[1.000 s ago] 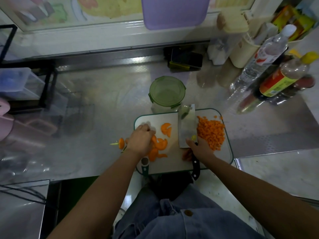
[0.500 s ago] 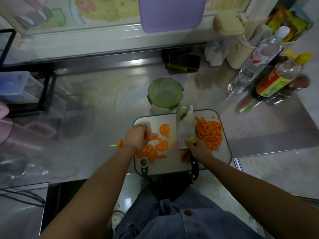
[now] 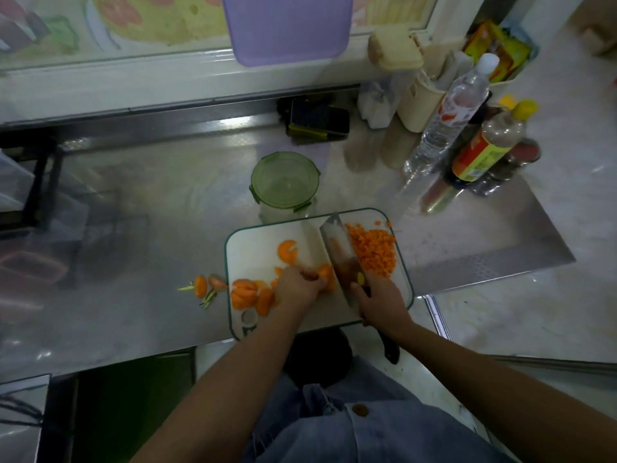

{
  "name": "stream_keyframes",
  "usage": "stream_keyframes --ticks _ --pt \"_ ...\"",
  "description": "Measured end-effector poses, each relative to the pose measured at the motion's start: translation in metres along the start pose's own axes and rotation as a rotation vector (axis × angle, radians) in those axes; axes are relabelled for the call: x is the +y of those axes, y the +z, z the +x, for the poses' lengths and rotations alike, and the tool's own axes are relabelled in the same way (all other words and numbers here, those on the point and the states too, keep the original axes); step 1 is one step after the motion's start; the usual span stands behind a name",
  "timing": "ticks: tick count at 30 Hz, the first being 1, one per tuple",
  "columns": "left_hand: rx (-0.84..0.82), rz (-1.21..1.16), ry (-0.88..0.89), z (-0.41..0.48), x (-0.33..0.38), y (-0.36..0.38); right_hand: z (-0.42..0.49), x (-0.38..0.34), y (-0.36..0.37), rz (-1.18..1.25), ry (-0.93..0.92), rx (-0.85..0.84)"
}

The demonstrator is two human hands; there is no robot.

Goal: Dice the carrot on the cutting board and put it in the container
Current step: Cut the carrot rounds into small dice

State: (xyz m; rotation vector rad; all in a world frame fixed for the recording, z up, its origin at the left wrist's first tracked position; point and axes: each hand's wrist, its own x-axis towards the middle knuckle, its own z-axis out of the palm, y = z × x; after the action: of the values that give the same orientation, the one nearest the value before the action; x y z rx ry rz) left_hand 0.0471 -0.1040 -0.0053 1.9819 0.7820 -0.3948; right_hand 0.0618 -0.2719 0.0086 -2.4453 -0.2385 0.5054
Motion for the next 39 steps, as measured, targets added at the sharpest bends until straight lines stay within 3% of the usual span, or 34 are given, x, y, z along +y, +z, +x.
stream_keyframes --ticks 4,14,24,31,39 --pt "0.104 0.234 0.042 -0.004 0.000 0.005 -0.008 0.004 0.002 -0.049 -0.030 0.011" --pt "0.216 0.169 0.184 -0.013 0.003 0.006 -0.015 0.004 0.005 -0.051 -0.041 -0.013" --pt "0.207 0.231 0.139 -0.017 0.010 -0.006 -0.005 0.011 0.006 0.095 0.063 0.055" --pt "0.250 0.172 0.031 -0.016 0.000 -0.010 -0.007 0.005 0.011 0.054 0.014 0.029" --pt "0.314 0.333 0.039 -0.011 -0.004 -0.029 -0.005 0.005 0.009 0.062 -0.029 0.026"
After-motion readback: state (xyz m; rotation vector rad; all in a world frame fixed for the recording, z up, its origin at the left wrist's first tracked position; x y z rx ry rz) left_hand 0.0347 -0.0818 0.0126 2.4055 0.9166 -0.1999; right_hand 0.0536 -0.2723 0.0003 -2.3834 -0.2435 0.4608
